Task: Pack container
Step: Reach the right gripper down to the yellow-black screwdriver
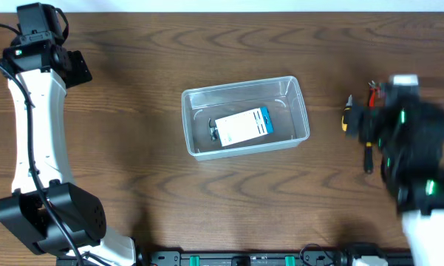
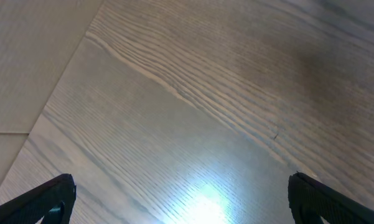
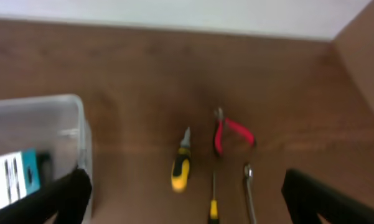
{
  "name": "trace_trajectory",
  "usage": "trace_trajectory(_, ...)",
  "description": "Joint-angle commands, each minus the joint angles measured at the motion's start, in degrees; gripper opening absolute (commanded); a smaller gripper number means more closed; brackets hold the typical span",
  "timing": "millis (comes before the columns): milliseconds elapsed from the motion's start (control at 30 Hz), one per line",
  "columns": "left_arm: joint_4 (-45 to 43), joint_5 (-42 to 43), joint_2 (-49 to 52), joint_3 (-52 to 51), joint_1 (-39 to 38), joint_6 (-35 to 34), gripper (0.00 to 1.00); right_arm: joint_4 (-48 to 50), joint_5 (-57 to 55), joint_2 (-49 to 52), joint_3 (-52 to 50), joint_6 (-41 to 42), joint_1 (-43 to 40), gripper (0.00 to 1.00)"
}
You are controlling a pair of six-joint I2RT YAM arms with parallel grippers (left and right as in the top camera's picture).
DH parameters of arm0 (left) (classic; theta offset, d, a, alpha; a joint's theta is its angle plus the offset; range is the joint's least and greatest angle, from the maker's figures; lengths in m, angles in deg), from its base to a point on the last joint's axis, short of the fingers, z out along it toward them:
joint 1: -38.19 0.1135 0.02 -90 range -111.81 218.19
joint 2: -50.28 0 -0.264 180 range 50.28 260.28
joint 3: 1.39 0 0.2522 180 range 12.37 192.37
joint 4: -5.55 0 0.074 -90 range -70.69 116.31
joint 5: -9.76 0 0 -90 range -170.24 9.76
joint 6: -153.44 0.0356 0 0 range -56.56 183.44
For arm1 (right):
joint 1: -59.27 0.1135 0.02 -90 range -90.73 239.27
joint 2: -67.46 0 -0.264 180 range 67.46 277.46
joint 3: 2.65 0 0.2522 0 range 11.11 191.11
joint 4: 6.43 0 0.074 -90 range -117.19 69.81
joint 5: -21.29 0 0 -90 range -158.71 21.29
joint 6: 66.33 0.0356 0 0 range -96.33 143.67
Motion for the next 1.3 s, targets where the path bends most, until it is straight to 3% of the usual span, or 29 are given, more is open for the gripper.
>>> trace_trajectory(0,0.15,-0.33,-1.18,1.4,0.09,-0.72,0.98,-6.43,-0.11,10.82,11.74,-1.38,-0.7,0.99)
trace_trajectory(133,0.15,-0.33,-1.18,1.4,0.09,-0.72,0.98,-15.98,0.68,22.97,22.86,-1.38,-1.22,0.99)
trace_trajectory(233,0.15,-0.33,-1.18,1.4,0.09,-0.72,0.98,-17.16,-0.52,28.13,25.57,-1.92,-1.33,0.99)
trace_trajectory(533,0.15,-0.33,-1.18,1.4,0.09,-0.74,0.98,-17.55,0.31,33.59,25.11,-2.21,-1.57,0.99)
trace_trajectory(733,0.15,-0.33,-1.18,1.4,0.09,-0.72,0.98,-17.88,0.44,37.03,25.11,4.55,-4.24,0.99)
trace_trajectory(1267,0.15,-0.33,-1.18,1.4,0.09,-0.72,0.98,-18.49,0.37,54.47,25.09,6.38,-5.55,0.99)
